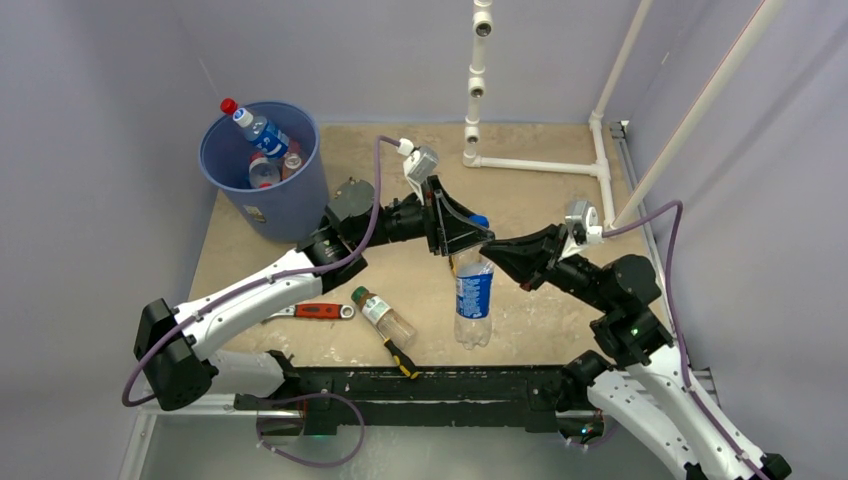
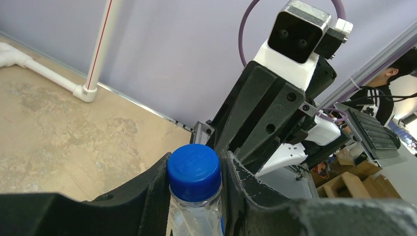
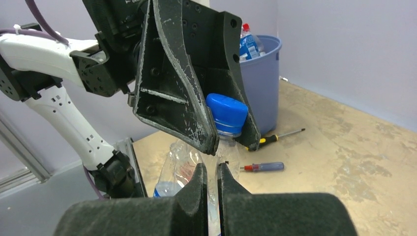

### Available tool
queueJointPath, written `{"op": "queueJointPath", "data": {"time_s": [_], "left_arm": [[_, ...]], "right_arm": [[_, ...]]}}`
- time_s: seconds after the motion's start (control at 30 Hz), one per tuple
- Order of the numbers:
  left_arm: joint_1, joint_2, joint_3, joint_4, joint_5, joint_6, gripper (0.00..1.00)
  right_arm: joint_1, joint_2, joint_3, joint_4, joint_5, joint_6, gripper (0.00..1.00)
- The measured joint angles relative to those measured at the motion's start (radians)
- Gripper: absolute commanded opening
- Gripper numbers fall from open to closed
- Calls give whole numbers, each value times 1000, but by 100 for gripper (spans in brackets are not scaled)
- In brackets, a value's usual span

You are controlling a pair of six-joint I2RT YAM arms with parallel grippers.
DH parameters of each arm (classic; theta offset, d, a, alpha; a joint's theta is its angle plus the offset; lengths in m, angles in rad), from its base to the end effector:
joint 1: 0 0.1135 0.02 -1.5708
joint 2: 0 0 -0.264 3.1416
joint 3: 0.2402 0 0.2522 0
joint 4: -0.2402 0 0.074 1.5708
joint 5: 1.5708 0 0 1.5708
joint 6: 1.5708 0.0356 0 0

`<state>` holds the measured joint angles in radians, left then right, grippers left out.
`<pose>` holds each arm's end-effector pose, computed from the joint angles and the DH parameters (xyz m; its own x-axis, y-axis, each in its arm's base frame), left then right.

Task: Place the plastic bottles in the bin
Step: Pick up the plastic bottle from the corner of the board, then place the plastic bottle in the trash bin.

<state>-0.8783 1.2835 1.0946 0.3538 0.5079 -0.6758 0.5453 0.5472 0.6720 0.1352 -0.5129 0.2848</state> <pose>0.1787 -0.2425 0.3969 -0.5305 -0.2166 -0.8196 0.8292 0.0681 -0.5547 0.1035 0.0832 0.3679 -0.0300 0.2682 -0.9629 -0.8846 0.4414 0.1505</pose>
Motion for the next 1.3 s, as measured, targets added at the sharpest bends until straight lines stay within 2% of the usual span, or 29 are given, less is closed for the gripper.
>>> {"op": "queueJointPath", "data": {"time_s": [0.03,0.13,0.17,0.23,0.27,0.33,0.43,0.57,0.73,0.97,1.1,1.3], "left_arm": [[0,0,1,-5,0,4,0],[0,0,2,-9,-4,7,0],[0,0,2,-12,-6,8,0],[-2,-1,3,-24,-19,14,0],[-2,-3,3,-32,-31,19,0],[-6,-14,3,-55,-69,34,0],[-6,-66,-27,-57,-151,47,0],[-6,-169,-89,-26,-242,60,0],[-6,-233,-93,-9,-336,96,0],[-6,-309,2,-208,-564,303,0],[-6,-408,97,-293,-763,461,0],[-6,-516,204,-318,-1146,705,0]], "right_arm": [[0,0,0,-2,2,0,0],[4,0,0,-5,5,-1,0],[4,0,0,-7,6,-1,11],[5,2,0,-11,6,2,45],[4,3,0,-14,6,5,58],[5,8,1,-16,10,13,76],[5,16,5,-23,24,25,97],[5,15,17,-38,32,48,99],[5,15,32,-38,31,82,99],[5,-20,66,-54,31,98,99],[6,-57,66,-67,25,100,99],[6,-84,16,-56,33,124,99]]}}
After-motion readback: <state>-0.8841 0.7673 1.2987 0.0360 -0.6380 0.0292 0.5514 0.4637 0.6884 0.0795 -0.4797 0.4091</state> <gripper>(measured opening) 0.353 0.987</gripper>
